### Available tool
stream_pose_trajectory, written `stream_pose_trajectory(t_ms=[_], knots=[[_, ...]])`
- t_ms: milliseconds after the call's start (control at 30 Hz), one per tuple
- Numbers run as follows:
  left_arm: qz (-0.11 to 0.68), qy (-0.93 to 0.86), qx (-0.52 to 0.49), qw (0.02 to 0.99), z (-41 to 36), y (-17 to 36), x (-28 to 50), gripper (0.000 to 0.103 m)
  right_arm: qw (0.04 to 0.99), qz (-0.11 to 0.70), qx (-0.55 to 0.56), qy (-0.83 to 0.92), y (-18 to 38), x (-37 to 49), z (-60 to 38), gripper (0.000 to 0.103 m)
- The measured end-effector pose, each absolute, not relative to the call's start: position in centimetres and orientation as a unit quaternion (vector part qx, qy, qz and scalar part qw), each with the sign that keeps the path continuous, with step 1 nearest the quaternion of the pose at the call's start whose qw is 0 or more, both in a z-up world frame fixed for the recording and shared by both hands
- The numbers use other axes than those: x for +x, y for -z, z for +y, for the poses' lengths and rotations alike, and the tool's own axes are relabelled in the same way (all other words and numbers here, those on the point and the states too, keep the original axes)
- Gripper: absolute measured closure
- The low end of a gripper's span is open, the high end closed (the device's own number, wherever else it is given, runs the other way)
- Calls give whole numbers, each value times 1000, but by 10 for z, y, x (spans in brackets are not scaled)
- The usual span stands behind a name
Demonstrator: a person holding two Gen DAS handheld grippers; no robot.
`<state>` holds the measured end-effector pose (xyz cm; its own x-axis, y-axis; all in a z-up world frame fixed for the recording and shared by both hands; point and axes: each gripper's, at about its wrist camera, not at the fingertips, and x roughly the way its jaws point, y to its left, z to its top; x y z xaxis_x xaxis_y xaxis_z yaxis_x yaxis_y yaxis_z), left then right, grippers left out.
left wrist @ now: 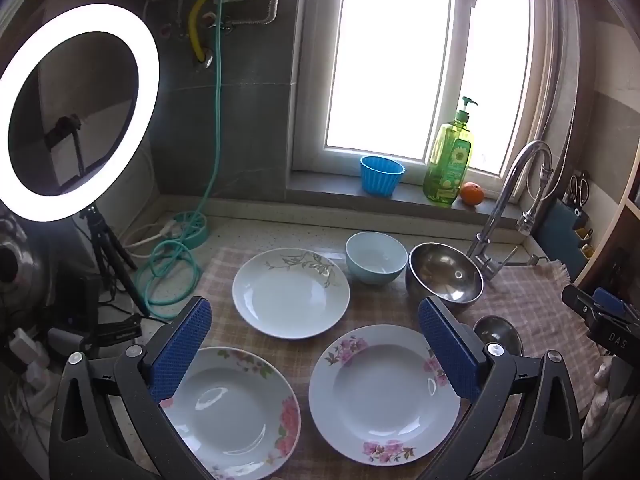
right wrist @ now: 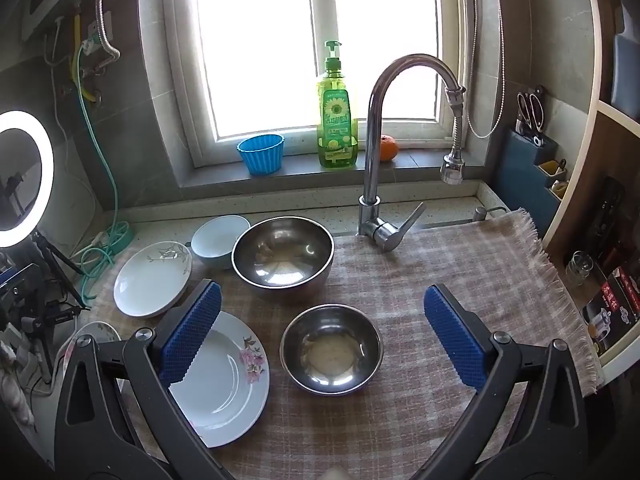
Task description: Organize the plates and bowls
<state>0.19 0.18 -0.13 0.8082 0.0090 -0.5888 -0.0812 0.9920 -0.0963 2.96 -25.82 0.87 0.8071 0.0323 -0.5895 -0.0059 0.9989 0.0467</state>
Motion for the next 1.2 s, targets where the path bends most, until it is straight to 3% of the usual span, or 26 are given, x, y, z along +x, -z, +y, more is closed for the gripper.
stream_pose_trajectory(t_ms=[1200], knots=[[320,-15,-62,945,-3,6,4,0,954,300,-1,-11,-15,28,-247,0]])
